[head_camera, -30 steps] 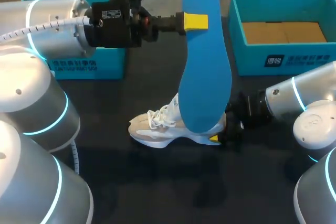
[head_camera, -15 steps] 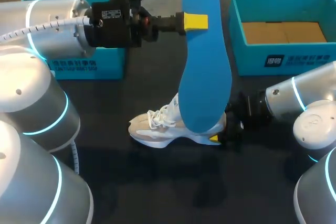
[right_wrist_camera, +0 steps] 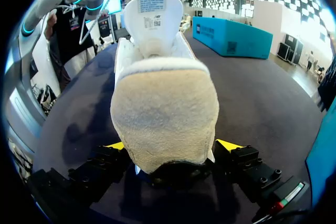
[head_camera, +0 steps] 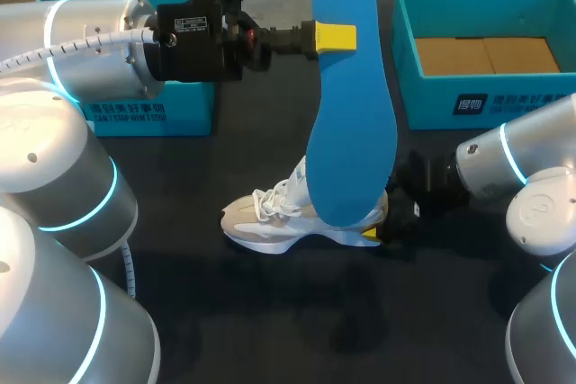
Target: Take the shoe out of the shoebox, open the shoe tongue, remove and reinsert the insole, then place the shoe into the shoebox
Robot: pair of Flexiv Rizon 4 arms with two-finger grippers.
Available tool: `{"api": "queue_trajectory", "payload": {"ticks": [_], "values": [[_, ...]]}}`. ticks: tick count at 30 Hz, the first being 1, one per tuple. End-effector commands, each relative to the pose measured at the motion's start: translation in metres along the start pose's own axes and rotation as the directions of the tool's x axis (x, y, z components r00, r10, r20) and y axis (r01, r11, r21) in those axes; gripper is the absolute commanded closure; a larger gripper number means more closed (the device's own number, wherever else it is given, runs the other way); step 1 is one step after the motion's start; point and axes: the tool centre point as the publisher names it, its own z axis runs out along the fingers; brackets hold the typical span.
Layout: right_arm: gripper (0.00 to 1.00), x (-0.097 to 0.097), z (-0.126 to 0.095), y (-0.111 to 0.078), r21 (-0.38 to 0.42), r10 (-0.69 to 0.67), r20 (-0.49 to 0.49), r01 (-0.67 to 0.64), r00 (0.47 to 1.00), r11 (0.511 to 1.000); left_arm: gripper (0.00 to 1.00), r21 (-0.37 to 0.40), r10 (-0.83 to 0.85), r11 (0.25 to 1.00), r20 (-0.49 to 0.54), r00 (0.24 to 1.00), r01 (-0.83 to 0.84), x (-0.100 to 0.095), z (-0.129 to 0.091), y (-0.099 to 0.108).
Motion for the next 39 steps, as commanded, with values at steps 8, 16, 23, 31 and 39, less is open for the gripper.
{"api": "queue_trajectory", "payload": {"ticks": [8, 16, 23, 31, 39], "values": [[0.00, 0.009, -0.025, 0.020, 0.282, 0.026, 0.002, -0.026, 1.000, 0.959, 1.00, 0.001, 0.000, 1.000, 0.001, 1.000, 0.000, 0.000, 0.000, 0.001], [0.00, 0.019, -0.038, 0.031, 0.417, 0.034, 0.033, -0.045, 0.999, 0.908, 1.00, 0.001, 0.000, 1.000, 0.001, 1.000, 0.000, 0.000, 0.000, 0.001], [0.00, 0.022, -0.048, 0.039, 0.484, 0.027, 0.047, -0.046, 0.999, 0.874, 1.00, 0.001, 0.000, 1.000, 0.001, 1.000, 0.000, 0.000, 0.000, 0.001], [0.00, 0.025, -0.059, 0.048, 0.551, 0.036, 0.067, -0.067, 0.997, 0.832, 1.00, 0.001, 0.000, 1.000, 0.001, 1.000, 0.000, 0.000, 0.000, 0.001], [0.00, 0.027, -0.063, 0.062, 0.593, 0.023, 0.068, -0.059, 0.997, 0.803, 1.00, 0.001, 0.000, 1.000, 0.001, 1.000, 0.000, 0.000, 0.000, 0.001]]}}
